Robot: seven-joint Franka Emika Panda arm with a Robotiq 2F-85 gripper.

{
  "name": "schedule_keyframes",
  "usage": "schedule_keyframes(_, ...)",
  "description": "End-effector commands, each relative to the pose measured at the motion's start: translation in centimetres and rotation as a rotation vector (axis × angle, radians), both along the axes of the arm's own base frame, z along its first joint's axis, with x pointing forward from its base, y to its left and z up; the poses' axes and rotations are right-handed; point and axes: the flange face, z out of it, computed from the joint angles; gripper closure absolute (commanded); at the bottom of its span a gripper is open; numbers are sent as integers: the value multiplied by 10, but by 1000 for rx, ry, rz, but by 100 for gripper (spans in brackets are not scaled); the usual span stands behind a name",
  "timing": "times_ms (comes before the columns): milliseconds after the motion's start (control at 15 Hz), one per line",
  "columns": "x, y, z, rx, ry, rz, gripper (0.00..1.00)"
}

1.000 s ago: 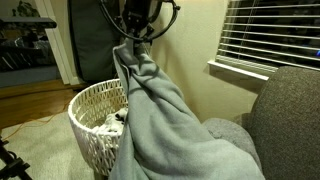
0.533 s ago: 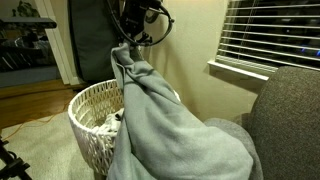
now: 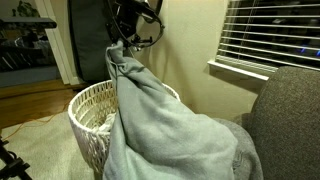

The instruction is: Put the fleece inside the basket

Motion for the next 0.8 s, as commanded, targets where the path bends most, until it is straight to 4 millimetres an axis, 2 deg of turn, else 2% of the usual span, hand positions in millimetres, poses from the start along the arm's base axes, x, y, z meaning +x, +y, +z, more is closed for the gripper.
schedule_keyframes(0, -9, 28, 7, -8, 55, 71, 96)
schedule_keyframes(333, -25, 53, 7, -24, 116, 145, 96)
schedule_keyframes(600, -31, 71, 9, -41, 112, 200, 96)
schedule_keyframes(667, -32, 73, 8, -56, 108, 210, 64)
schedule_keyframes(733, -32, 73, 7, -66, 104, 217, 62)
